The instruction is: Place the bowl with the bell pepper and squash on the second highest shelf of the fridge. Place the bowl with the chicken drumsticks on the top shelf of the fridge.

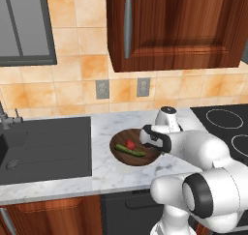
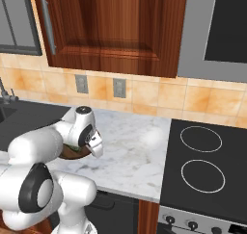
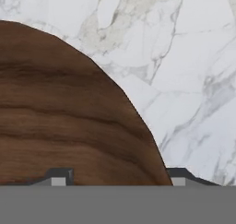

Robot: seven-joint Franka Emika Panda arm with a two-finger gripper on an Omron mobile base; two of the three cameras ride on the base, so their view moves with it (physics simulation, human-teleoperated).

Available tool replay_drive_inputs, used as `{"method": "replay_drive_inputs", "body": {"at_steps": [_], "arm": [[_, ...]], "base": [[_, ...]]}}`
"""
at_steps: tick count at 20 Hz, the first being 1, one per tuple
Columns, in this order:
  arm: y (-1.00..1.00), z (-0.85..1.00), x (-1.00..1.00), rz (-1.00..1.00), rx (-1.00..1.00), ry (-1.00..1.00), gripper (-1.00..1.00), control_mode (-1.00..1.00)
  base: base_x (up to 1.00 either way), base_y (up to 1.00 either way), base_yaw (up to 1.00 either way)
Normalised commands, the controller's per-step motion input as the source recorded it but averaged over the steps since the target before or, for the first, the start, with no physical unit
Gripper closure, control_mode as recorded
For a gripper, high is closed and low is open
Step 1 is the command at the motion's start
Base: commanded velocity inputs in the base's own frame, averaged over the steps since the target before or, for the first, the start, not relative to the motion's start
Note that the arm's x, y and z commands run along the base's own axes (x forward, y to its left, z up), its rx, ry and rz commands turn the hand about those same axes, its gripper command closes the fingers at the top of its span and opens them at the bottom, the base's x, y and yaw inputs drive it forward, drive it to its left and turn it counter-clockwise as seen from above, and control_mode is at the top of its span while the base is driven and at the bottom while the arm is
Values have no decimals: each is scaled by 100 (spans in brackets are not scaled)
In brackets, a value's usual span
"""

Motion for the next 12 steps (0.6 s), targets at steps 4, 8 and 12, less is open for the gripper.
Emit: {"method": "replay_drive_inputs", "body": {"at_steps": [4, 8, 12], "arm": [[0, -33, 18, 3, 0, 0, 100, -100], [0, -10, 3, 1, 0, 0, 100, -100], [0, 40, -41, -2, 0, -5, 100, -100]], "base": [[0, 0, 0], [0, 0, 0], [0, 0, 0]]}}
